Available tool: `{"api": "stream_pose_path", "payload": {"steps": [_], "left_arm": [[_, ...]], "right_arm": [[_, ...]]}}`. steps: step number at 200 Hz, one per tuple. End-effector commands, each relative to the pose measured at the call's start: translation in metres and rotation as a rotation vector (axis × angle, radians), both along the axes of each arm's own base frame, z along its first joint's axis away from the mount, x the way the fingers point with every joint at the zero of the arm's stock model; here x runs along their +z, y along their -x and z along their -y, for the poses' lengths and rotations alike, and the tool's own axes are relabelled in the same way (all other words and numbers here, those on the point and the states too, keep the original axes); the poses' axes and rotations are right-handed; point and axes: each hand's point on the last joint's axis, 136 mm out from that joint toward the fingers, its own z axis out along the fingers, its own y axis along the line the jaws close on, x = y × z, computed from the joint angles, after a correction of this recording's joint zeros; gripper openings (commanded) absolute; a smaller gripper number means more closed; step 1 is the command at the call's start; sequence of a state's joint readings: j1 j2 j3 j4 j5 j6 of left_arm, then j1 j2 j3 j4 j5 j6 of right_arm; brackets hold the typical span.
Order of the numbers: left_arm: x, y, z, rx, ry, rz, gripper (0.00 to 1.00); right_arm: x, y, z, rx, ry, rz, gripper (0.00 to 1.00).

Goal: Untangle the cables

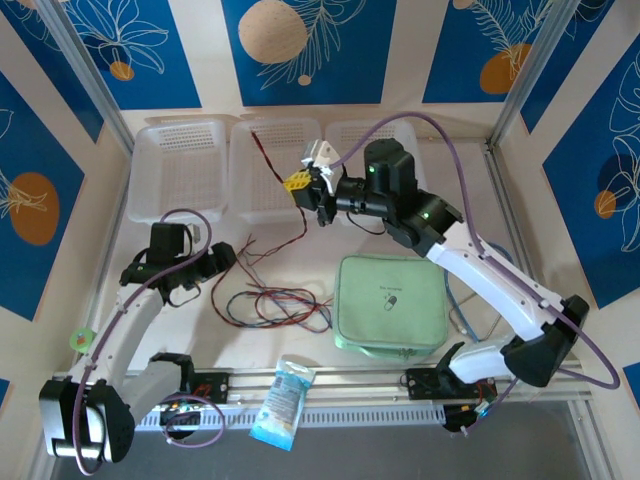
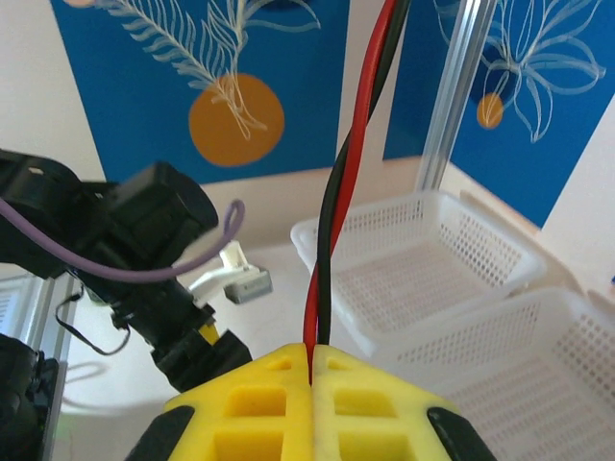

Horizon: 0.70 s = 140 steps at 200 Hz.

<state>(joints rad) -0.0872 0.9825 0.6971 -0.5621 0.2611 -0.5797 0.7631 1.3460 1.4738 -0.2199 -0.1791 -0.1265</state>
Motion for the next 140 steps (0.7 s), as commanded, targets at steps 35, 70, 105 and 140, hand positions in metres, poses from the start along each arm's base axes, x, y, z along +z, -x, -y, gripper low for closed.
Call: {"api": "stream_pose_path", "payload": {"steps": [35,70,105,140], "left_arm": [[0.042,-0.018,0.008,-0.024,0.042,0.146,0.82],[0.102,-0.033,0.026,-0.096,0.102,0.355,0.75],[0.157,-0.040,0.037,-0.100,0.174,0.513,0.72],[0.194,-0.040,0.062,-0.168,0.315,0.575,0.67]], "right_arm": [[-0.013,0.001,0.009,0.016,-0.031,-0.017,0.00],[-0.078,-0.008,0.007,-0.009,-0.003,-0.120,0.00],[-0.125,-0.002,0.004,0.033,0.010,-0.217,0.00],[-0.151,0.003,0.005,0.045,0.011,-0.262,0.00]]}}
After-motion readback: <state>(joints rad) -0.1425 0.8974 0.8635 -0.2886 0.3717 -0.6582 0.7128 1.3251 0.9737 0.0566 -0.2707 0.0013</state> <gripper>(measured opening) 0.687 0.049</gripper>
